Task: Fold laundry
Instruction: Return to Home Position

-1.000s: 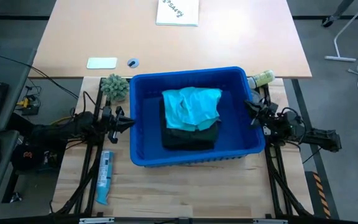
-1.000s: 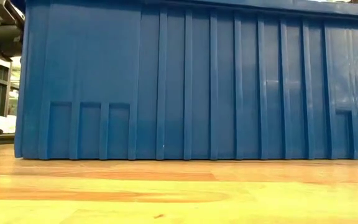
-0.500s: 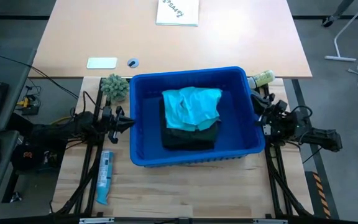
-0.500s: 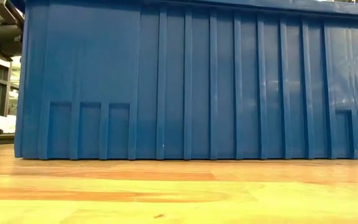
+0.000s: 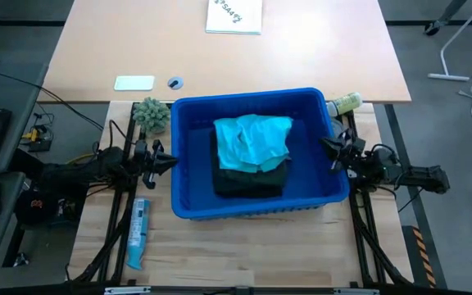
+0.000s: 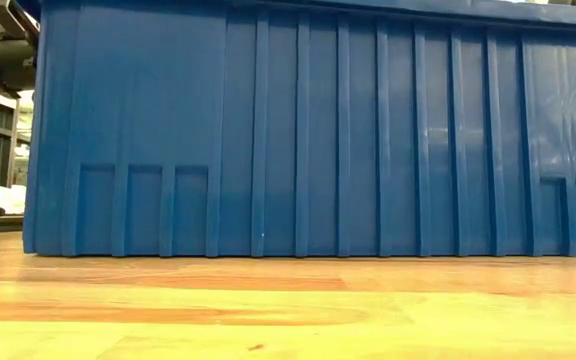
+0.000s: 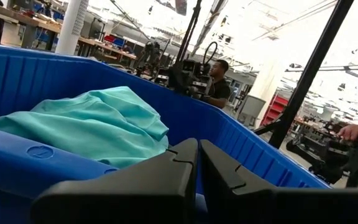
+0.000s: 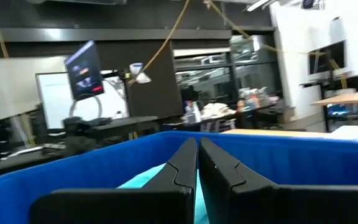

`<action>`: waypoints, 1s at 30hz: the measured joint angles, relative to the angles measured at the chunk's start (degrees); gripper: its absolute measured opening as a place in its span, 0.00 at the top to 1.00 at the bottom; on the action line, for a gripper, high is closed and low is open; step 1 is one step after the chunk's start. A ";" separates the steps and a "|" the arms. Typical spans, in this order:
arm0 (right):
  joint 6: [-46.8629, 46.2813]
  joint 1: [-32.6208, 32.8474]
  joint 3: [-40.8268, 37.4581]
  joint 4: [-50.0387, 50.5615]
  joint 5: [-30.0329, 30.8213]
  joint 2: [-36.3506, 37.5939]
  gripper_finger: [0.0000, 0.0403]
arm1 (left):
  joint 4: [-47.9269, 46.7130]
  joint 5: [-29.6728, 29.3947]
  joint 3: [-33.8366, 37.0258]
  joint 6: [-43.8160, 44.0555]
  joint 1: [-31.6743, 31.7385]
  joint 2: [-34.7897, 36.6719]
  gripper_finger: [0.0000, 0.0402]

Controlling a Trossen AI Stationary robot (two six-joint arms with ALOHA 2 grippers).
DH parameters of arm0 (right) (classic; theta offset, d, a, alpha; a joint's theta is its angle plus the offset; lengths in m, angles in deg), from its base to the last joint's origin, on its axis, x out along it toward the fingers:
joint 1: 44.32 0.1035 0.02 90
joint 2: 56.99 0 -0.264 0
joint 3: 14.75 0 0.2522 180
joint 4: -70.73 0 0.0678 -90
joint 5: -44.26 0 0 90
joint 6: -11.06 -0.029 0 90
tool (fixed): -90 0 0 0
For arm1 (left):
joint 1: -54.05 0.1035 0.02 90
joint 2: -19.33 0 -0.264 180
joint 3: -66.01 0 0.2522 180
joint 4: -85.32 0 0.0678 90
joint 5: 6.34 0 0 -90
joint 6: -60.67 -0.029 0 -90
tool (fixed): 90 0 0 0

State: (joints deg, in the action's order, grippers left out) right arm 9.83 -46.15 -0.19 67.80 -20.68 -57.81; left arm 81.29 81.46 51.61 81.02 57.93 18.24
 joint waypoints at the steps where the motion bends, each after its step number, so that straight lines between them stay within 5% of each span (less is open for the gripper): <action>1: -0.07 1.29 -0.02 0.04 0.36 0.04 1.00 | -0.09 0.00 -0.02 0.00 0.00 0.01 1.00; 16: 8.76 20.77 -0.02 0.58 0.17 0.26 1.00 | -2.00 0.00 -0.16 -0.02 0.00 0.07 1.00; 30: 10.10 21.66 -0.02 1.05 -0.04 0.24 1.00 | -6.13 -1.29 -0.59 -0.11 -2.35 -1.12 1.00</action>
State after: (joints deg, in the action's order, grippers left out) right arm 19.92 -24.49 -0.21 68.84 -20.73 -57.57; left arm 75.16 80.17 51.02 80.92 55.58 17.13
